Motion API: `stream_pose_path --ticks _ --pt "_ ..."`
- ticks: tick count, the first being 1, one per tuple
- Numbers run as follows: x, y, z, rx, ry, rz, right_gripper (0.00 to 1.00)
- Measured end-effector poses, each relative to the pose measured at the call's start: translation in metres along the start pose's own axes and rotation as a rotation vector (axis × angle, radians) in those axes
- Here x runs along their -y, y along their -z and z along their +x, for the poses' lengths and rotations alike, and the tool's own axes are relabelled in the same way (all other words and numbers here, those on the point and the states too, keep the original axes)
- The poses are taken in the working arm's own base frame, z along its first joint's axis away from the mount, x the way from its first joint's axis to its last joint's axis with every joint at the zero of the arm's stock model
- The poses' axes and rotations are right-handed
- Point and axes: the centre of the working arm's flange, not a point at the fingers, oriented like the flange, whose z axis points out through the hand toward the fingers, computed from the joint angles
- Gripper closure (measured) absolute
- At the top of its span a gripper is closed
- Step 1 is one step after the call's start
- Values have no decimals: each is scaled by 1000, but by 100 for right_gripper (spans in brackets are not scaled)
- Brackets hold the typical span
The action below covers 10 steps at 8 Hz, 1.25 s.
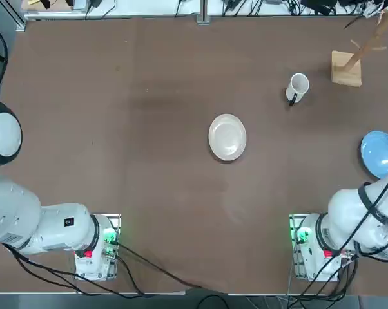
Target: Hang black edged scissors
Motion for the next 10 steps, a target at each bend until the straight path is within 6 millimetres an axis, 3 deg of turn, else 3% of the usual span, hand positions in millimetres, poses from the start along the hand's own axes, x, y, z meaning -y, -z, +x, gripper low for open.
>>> stream_pose_path --ticks 10 --pt "-54 -9 5 40 -62 -6 87"
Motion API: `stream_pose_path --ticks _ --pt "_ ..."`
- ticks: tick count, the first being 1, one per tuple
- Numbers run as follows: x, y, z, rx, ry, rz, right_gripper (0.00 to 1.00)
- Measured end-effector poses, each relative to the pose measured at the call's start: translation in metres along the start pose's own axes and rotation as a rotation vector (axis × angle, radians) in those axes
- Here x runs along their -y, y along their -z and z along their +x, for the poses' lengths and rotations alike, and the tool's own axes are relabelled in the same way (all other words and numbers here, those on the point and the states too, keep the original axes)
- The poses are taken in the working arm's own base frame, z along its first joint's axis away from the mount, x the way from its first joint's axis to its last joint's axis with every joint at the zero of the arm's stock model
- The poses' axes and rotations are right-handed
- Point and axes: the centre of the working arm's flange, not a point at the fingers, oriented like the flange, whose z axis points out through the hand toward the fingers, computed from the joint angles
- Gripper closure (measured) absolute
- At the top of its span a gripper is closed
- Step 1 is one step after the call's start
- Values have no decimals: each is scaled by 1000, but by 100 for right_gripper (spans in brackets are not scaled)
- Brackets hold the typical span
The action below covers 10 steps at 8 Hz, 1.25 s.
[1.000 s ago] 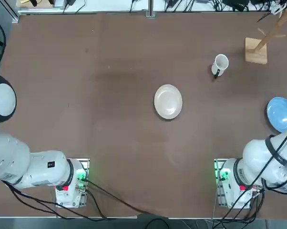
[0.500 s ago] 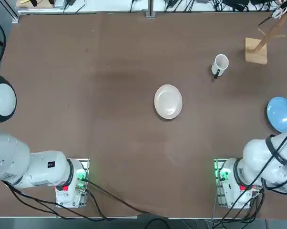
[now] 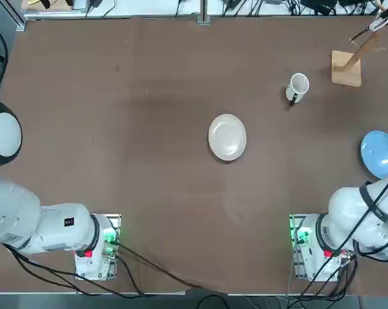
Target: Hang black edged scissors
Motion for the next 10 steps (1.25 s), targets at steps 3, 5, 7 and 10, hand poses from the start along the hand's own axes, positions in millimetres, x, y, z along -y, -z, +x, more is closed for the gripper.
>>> stream_pose_path --ticks 3,5,7,10 --pt "0 -1 0 1 17 -4 55" --pt "6 -1 -1 1 33 -1 20" --pt "34 8 -5 -22 96 -40 0" --pt "132 12 -41 -28 280 -208 0"
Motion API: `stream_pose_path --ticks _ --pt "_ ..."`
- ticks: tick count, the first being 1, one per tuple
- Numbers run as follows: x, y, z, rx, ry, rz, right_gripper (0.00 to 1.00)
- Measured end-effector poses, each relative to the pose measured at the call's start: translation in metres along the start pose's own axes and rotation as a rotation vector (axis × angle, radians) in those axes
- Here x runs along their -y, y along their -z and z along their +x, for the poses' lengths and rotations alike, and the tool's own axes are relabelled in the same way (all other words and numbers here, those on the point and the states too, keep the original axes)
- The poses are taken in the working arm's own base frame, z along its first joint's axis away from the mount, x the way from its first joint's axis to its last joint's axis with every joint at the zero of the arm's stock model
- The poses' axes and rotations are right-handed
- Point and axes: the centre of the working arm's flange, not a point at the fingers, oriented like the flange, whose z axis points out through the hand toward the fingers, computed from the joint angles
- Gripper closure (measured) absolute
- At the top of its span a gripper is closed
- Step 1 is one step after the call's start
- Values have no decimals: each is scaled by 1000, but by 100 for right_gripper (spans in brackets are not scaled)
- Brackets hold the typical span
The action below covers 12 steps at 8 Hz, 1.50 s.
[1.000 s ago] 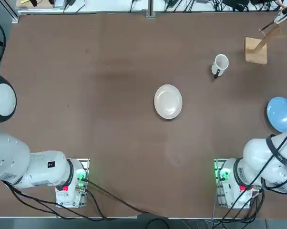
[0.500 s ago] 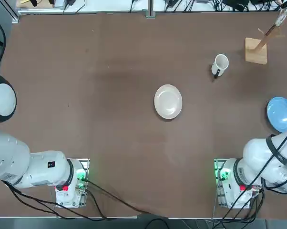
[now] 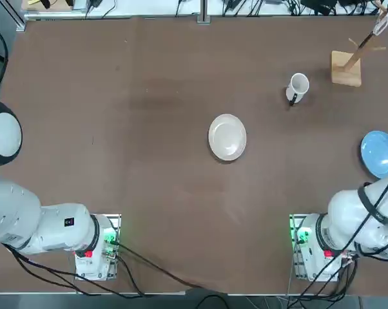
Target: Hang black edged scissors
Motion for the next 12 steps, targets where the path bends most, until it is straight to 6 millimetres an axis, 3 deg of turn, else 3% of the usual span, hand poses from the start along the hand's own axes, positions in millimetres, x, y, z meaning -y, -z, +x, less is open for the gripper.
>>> stream_pose_path --ticks 2,5,8,10,12 --pt "62 26 -24 16 104 -89 0" --pt "121 56 -62 49 200 -150 0" --pt "147 57 -103 98 251 -187 0" --pt "162 60 -147 132 292 -210 0" --pt "164 65 -183 148 312 -215 0"
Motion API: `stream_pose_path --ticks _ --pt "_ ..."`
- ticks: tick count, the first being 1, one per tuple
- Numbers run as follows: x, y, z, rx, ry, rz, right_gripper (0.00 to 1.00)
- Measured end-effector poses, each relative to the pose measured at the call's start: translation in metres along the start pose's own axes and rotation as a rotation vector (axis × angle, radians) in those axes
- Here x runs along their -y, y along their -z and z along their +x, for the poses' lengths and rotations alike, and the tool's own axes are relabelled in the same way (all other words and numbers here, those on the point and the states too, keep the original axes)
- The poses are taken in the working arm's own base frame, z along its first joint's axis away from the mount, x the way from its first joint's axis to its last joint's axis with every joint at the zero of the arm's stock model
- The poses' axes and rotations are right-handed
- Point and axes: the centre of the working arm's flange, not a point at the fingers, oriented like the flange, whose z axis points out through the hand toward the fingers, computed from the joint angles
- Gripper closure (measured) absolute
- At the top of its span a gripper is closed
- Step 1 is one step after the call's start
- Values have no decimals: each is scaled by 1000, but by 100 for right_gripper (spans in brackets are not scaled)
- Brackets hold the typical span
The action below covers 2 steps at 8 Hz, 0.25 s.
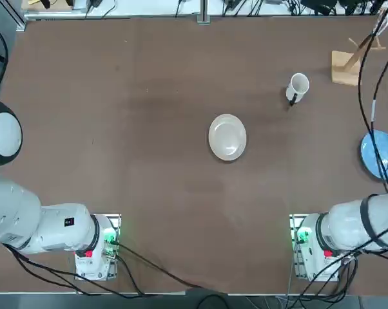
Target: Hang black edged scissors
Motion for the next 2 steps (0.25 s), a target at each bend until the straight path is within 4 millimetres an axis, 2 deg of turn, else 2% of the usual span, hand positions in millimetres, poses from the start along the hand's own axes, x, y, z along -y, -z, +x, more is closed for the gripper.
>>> stream_pose_path --ticks 2 --pt "5 3 -15 -2 10 1 0"
